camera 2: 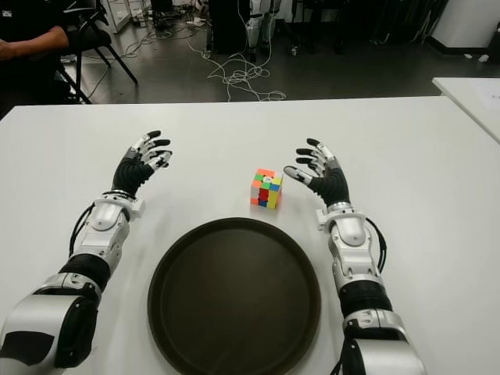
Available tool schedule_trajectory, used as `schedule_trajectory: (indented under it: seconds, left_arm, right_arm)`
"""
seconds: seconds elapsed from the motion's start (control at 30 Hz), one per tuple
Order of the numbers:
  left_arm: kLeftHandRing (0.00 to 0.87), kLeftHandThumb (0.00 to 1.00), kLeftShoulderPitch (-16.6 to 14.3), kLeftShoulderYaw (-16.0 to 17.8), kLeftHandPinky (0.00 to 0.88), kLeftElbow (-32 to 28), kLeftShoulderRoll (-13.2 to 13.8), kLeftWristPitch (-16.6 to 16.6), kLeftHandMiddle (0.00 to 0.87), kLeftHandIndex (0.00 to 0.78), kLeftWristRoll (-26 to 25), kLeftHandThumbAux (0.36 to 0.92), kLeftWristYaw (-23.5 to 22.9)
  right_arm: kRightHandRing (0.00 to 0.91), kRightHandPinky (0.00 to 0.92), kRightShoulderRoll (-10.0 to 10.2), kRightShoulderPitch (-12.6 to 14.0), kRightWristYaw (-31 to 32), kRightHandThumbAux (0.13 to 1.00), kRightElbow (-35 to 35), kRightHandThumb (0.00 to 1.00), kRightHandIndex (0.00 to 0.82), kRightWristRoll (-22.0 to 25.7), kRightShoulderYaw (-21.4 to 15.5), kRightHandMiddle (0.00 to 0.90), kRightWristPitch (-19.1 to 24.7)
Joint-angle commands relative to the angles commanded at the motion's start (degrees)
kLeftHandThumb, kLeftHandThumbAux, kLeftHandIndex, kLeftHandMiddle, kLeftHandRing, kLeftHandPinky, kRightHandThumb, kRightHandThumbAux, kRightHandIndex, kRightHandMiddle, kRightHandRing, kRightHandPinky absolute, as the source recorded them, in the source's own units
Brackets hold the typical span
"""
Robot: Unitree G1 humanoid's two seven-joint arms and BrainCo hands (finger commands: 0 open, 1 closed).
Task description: Pick up the Rubik's Cube and put it in the plate
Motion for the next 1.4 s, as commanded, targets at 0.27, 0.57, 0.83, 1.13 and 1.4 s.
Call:
schedule_trajectory:
  seconds: [0.27,0.57,0.83,1.13,1.4]
  left_arm:
    - [0.261,0.138,0.0,0.1,0.302,0.0,-0.1,0.2,0.235,0.155,-0.3,0.681,-0.2]
    - [0.262,0.139,0.0,0.0,0.307,-0.2,0.0,0.2,0.236,0.156,-0.3,0.679,-0.4]
    - [0.265,0.139,-0.1,-0.1,0.307,-0.1,0.0,0.2,0.24,0.159,-0.1,0.673,0.0]
    - [0.267,0.135,0.0,-0.2,0.298,-0.2,-0.1,-0.2,0.246,0.167,-0.1,0.675,0.2]
    - [0.271,0.141,0.1,0.1,0.307,-0.3,-0.1,0.0,0.248,0.158,-0.4,0.674,-0.2]
  right_arm:
    - [0.274,0.191,-0.1,-0.1,-0.4,0.728,0.0,0.0,0.19,-0.3,0.2,0.291,0.4]
    - [0.274,0.167,0.1,-0.1,-0.1,0.723,0.0,0.0,0.195,0.3,0.0,0.293,0.5]
    - [0.26,0.159,-0.1,-0.2,0.3,0.723,0.3,0.0,0.187,0.4,0.0,0.287,0.4]
    - [0.264,0.199,-0.2,-0.2,0.0,0.743,0.3,0.0,0.185,0.1,0.0,0.279,0.5]
    - [0.272,0.163,-0.4,-0.2,0.0,0.717,0.7,0.0,0.184,0.0,0.1,0.29,0.2]
